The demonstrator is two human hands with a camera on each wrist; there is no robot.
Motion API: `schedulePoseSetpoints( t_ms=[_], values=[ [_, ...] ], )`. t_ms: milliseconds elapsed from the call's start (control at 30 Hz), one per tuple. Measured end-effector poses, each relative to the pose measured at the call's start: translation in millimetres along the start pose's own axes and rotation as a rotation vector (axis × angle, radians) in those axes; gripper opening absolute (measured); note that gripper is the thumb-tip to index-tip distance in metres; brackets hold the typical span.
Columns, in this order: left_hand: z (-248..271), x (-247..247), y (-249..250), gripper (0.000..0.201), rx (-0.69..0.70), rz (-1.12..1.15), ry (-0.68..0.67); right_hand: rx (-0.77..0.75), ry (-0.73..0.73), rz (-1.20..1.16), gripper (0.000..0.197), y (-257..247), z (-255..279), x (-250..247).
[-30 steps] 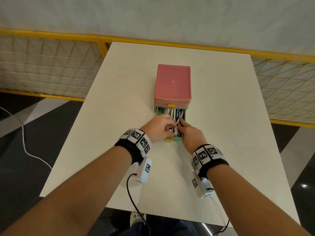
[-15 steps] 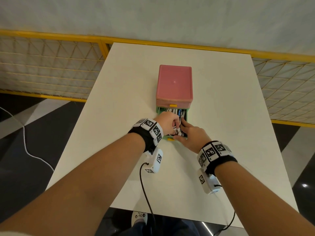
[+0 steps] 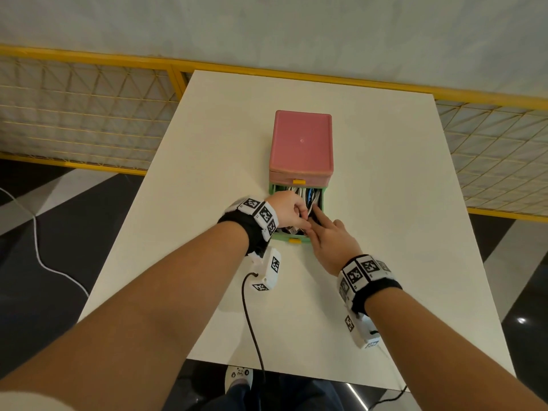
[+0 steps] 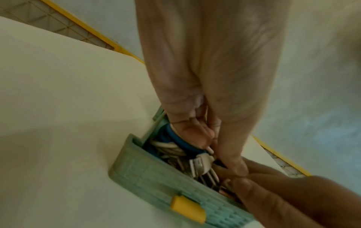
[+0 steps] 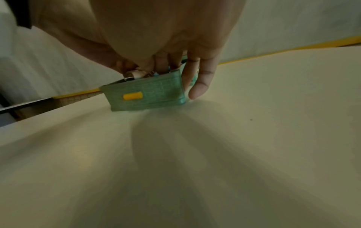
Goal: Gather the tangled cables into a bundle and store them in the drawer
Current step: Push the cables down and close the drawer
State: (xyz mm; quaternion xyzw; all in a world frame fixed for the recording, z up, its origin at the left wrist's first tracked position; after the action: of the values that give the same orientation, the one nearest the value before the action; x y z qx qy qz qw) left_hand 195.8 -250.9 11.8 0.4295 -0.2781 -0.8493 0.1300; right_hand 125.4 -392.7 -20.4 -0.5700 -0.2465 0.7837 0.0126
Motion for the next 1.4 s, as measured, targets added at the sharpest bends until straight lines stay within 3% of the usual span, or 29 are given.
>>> schedulePoseSetpoints(
  t_ms=[167,267,500,667,967,1133,1267,1400],
  values=[
    [-3.9,4.9,6.7,0.028,-0.001,-0.130,0.032,-0.026,-0.083,-0.064,0.038,5.2,-10.9,-10.8],
    [-7.9,7.8,9.4,0.041,-0.024,-0.138,0.045,0.091,-0.021,-0.176,0.028,4.8,-20.6,-18.5],
    [-7.6,10.9,8.5,0.044,-0.016,-0.155,0.082,0.215,0.103,-0.250,0.017,2.6,-30.9,-21.4],
    [-5.2,1.4,-1.5,0.029,0.013,-0.082,-0.016,0.103,0.130,-0.198,0.016,6.2,-31.5,-18.8],
    [-10.3,5.1,-0.7,0.046,-0.044,-0.056,-0.020,-0.112,0.054,0.014,0.022,11.7,-11.2,-19.7],
    [-11.4,5.0,-0.8,0.044,-0.010,-0.061,-0.013,-0.281,0.152,0.256,0.020,3.2,-5.0,-15.7],
    [-9.0,2.7,-9.0,0.025,0.024,-0.002,-0.014,-0.392,0.208,0.272,0.025,-5.6,-8.8,-19.1],
    [-8.7,4.0,-9.7,0.016,0.006,0.037,0.022,-0.384,0.219,0.237,0.025,-6.5,-5.1,-19.0]
  ],
)
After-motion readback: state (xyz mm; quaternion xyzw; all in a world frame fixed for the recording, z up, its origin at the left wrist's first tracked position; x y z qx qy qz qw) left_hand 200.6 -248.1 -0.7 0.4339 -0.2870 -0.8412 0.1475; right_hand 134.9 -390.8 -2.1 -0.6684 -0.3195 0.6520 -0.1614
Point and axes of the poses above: each hand's wrist, its own z-axis away from the middle knuckle, its own x-axis out of the palm, y = z × x, the point moved 2 cm from there along -z, towards the middle knuckle, and after that the axes turned 7 degrees about -x, right-handed, at the moved point
